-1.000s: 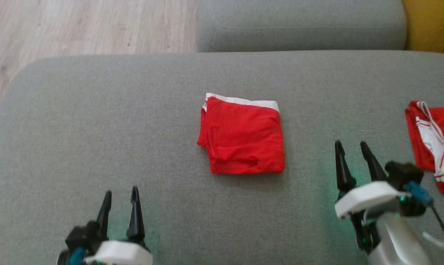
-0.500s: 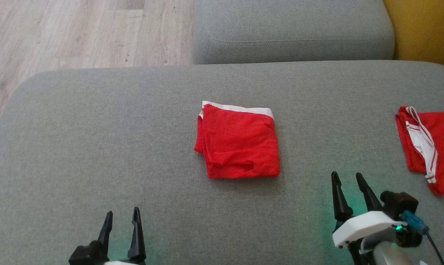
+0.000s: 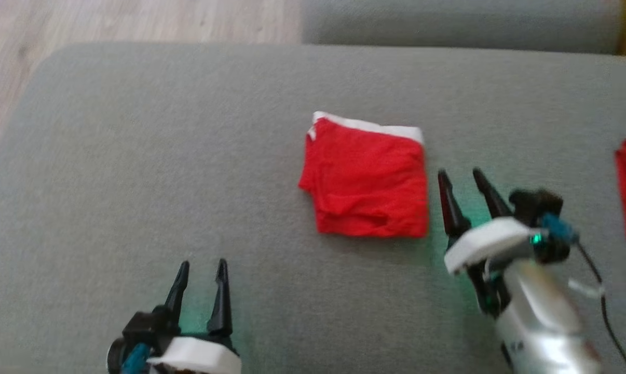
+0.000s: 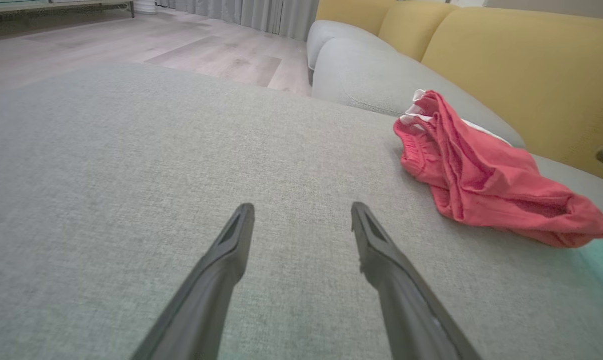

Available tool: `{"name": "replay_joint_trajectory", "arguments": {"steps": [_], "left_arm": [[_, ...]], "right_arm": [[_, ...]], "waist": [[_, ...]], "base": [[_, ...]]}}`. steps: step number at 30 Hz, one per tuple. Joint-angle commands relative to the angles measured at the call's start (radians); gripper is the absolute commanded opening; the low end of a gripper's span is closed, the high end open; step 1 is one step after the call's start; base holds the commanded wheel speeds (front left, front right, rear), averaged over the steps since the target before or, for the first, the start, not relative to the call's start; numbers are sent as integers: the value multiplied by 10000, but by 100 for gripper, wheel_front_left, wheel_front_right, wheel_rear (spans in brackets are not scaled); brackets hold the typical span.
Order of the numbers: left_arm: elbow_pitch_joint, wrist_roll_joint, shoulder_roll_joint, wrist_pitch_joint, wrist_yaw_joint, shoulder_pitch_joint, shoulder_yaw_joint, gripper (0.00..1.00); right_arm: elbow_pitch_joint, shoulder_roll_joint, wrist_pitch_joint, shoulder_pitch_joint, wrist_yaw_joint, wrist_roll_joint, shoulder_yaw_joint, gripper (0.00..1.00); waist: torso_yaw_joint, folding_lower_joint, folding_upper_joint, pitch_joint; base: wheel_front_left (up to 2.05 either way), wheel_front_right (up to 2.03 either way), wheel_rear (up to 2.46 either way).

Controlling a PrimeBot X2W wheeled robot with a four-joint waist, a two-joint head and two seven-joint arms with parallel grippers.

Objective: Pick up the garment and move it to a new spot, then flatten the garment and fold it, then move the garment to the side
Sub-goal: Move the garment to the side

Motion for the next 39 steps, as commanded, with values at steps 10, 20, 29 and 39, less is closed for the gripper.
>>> {"name": "replay_joint_trajectory", "arguments": {"steps": [10, 20, 29, 39], "left_arm": [[-316, -364, 81, -51, 92, -692, -112, 100], [-506, -391, 81, -51, 16, -842, -101, 100], [-569, -241, 81, -51, -254, -1224, -407, 100], [-439, -28, 81, -51, -434, -1354, -663, 100]], "right_arm": [[2280, 25, 667, -1540, 65, -532, -94, 54], [2387, 26, -50, -1733, 65, -343, 440, 0], [1859, 26, -279, -1337, 65, 416, 1055, 0], [1440, 26, -300, -842, 65, 930, 1743, 0]], "waist": [[1134, -3, 0, 1054], [193, -3, 0, 906], [-2503, -3, 0, 428], [-5254, -3, 0, 326]], "base": [[0, 0, 0], [0, 0, 0], [0, 0, 0], [0, 0, 0]]}}
